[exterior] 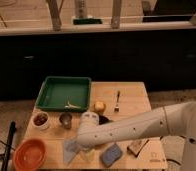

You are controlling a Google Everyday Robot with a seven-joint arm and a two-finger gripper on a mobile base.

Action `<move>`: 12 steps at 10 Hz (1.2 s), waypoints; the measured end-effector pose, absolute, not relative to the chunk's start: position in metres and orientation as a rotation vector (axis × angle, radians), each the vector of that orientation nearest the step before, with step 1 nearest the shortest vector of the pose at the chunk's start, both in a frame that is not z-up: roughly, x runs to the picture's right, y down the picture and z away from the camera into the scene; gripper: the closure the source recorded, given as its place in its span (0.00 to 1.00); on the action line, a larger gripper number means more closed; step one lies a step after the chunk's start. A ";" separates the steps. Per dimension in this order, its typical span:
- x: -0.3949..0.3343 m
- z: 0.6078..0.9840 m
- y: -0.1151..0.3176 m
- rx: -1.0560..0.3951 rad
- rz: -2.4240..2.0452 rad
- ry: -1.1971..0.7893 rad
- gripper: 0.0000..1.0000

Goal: Place towel in tray

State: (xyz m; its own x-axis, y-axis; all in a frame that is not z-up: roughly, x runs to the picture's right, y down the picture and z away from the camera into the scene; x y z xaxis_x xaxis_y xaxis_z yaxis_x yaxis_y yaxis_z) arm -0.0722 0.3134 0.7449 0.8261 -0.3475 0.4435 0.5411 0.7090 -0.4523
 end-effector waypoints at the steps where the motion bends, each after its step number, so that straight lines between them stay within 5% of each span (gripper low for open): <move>1: -0.076 0.745 0.314 -0.606 -0.515 -0.347 0.20; 10: -0.100 0.762 0.318 -0.631 -0.577 -0.406 0.21; 12: -0.102 0.768 0.318 -0.641 -0.585 -0.408 0.38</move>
